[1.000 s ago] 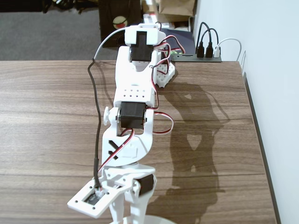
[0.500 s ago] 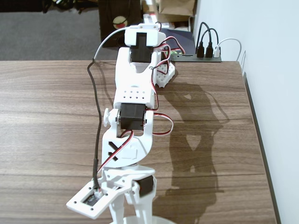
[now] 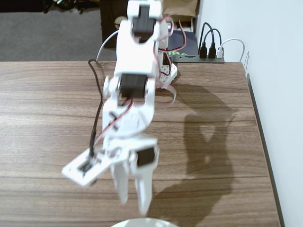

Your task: Grasp a lego block and put it on the plate.

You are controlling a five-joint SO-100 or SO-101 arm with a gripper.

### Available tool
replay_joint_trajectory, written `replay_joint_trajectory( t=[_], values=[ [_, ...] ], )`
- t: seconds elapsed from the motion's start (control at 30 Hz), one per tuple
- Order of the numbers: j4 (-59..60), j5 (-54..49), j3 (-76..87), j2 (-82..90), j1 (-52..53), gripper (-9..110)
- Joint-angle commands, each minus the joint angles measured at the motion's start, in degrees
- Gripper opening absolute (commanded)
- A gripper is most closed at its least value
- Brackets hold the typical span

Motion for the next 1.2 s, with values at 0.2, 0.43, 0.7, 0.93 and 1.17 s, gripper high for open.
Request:
replay_joint_trajectory(
  t=[0.2, 0.43, 0.7, 0.93, 1.17],
  values=[
    [0.1, 7.5, 22.5, 25.9, -1.3, 1],
    [1.6, 16.2, 39.2, 41.8, -0.7, 1],
    [5.4, 25.4, 56.3, 59.9, 0.5, 1],
    [8.7, 34.7, 67.9, 72.5, 0.7, 1],
    [9.8, 41.7, 77.4, 83.1, 1.7, 1]
  ],
)
